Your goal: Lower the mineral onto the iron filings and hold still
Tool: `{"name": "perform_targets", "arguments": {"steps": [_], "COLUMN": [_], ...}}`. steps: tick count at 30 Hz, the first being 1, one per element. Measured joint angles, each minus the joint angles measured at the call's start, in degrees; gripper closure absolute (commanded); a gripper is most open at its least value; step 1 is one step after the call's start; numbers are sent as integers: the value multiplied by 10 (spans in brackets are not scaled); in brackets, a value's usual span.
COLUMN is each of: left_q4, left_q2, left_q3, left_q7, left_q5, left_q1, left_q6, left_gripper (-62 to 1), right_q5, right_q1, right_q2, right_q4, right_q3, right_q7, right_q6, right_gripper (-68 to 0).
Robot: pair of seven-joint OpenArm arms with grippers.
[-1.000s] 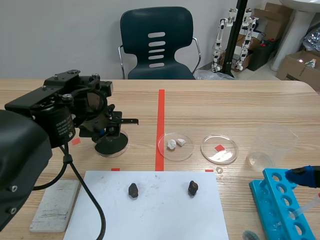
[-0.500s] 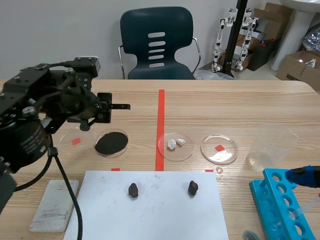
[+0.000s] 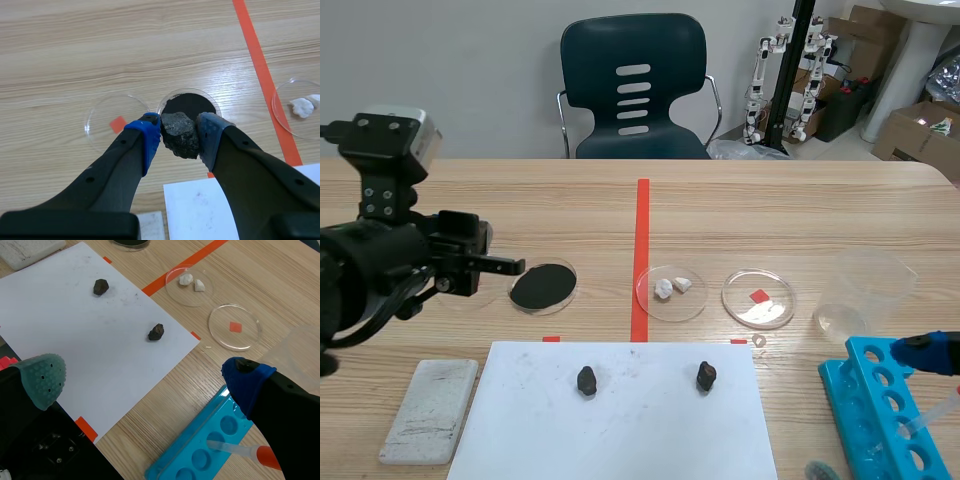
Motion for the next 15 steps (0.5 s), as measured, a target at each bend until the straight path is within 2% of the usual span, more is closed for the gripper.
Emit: {"name": "perform_targets", "arguments": {"steps": [2, 5, 10, 15], "left_q4": [28, 58, 83, 87], "left_q2": [-6, -8, -7, -7], "left_q3": [-15, -42, -68, -72], "left_q7": [-38, -96, -176, -249], "left_q5": [0, 0, 5, 33], "left_q1": [50, 126, 229, 298], "left_q6": [-14, -56, -108, -150], "left_gripper": [-130, -130, -130, -130], "right_q5": [0, 0, 0, 0], "right_q1": [0, 0, 0, 0], "right_q2": [0, 0, 0, 0], "right_q4": [0, 0, 0, 0], "right_q3": [0, 0, 0, 0], "right_q7": [0, 0, 0, 0], "right_q6": [0, 0, 0, 0], "right_gripper": [-679, -679, -679, -679]}}
